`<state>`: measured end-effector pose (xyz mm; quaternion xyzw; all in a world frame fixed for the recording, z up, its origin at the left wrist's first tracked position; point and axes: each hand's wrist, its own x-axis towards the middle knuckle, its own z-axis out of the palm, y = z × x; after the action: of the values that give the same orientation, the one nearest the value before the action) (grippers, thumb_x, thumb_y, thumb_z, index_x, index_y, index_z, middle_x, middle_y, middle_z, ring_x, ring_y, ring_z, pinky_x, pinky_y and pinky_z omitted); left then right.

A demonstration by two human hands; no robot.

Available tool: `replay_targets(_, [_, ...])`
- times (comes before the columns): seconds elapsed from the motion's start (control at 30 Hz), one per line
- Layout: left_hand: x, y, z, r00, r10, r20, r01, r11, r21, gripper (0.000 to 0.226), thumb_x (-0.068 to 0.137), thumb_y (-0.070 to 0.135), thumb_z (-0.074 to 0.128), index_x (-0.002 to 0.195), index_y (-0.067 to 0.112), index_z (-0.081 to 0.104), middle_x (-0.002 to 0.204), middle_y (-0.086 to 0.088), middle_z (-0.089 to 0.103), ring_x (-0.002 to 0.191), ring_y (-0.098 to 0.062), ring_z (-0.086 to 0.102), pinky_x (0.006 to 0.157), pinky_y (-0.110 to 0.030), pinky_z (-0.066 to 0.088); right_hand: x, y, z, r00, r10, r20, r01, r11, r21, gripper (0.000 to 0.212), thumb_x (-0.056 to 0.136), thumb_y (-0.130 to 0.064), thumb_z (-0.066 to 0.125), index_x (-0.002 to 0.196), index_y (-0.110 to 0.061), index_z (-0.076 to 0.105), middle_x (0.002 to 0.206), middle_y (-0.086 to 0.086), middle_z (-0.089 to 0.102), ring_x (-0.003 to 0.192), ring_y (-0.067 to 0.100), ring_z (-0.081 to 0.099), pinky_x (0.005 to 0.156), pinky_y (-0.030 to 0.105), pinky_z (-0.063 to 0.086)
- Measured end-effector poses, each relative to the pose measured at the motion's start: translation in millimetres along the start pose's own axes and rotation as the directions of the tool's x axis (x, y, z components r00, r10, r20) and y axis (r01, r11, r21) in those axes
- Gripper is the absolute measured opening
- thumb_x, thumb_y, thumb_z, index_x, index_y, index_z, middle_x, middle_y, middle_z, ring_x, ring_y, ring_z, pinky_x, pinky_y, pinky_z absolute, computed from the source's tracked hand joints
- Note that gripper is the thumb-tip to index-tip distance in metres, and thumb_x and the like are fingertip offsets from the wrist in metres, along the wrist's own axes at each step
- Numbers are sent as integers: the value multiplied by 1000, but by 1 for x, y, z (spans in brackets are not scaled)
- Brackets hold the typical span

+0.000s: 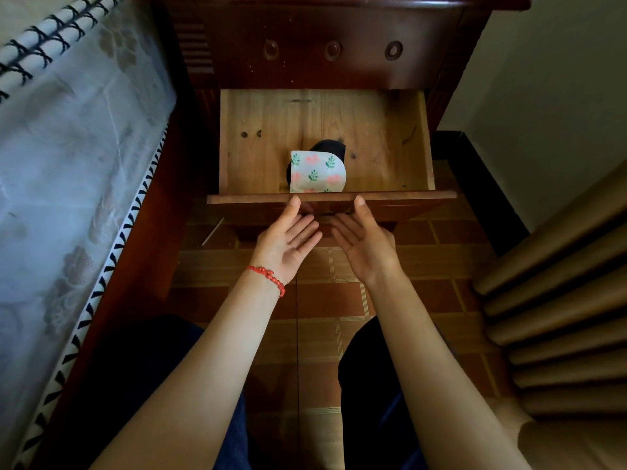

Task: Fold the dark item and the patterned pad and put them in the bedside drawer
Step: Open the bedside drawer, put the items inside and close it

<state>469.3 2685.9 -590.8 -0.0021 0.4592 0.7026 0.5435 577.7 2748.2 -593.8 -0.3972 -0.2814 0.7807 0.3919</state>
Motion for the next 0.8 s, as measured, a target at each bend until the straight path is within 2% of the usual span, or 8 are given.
replay_targets(0.1, [0, -1, 3, 1000, -2, -2, 2, 998, -58, 53, 85, 30, 60, 129, 3, 47, 116, -16, 60, 109, -25, 58, 84, -35, 52, 1, 0, 1, 1000, 10, -3, -10, 1000, 5, 47, 86, -27, 62, 123, -1, 51, 117, 17, 62, 106, 24, 63, 96, 34, 49])
replay_targets(0.23, [0, -2, 6, 1000, 7, -28, -10, 996, -93, 54, 84, 29, 62, 127, 0, 48, 123, -18, 58, 111, -25, 59, 87, -34, 52, 2, -1, 1, 1000, 12, -15, -12, 1000, 15, 51, 83, -28, 65, 122, 1, 50, 101, 12, 66, 100, 21, 65, 93, 32, 51])
replay_targets(0.43, [0, 0, 10, 998, 30, -56, -33, 998, -52, 52, 82, 31, 64, 120, -1, 50, 120, -19, 60, 109, -25, 61, 89, -31, 51, 3, -3, 5, 999, -1, -48, 0, 1000, -7, 58, 80, -32, 68, 124, 3, 50, 109, 17, 66, 100, 22, 67, 90, 31, 53])
replay_targets(0.53, [0, 7, 17, 996, 48, -75, -51, 998, -37, 54, 79, 34, 67, 117, -1, 49, 113, -18, 61, 105, -25, 63, 88, -32, 52, 5, -8, 10, 998, -22, -65, 20, 999, -40, 60, 78, -36, 70, 120, 2, 52, 105, 16, 68, 96, 23, 69, 89, 32, 54])
replay_targets(0.63, [-2, 17, 26, 994, 58, -97, -59, 998, -5, 55, 77, 37, 68, 112, 0, 50, 109, -17, 62, 103, -24, 64, 85, -31, 54, 6, -18, 17, 997, -34, -74, 29, 998, -64, 52, 76, -39, 71, 110, -2, 54, 99, 14, 67, 93, 22, 69, 90, 34, 54])
replay_targets(0.7, [-2, 23, 32, 992, 58, -111, -57, 998, 11, 55, 75, 40, 70, 108, 1, 50, 108, -17, 62, 101, -24, 65, 86, -31, 54, 8, -23, 23, 996, -37, -80, 31, 996, -83, 43, 75, -42, 71, 95, -7, 54, 97, 13, 67, 90, 21, 69, 89, 34, 54])
replay_targets(0.8, [-1, 34, 39, 989, 52, -137, -50, 999, 20, 59, 71, 41, 73, 110, 3, 50, 109, -18, 62, 97, -24, 66, 85, -34, 55, 10, -30, 33, 993, -50, -109, 38, 993, -113, 40, 74, -46, 71, 80, -14, 48, 93, 12, 66, 89, 22, 69, 89, 35, 55])
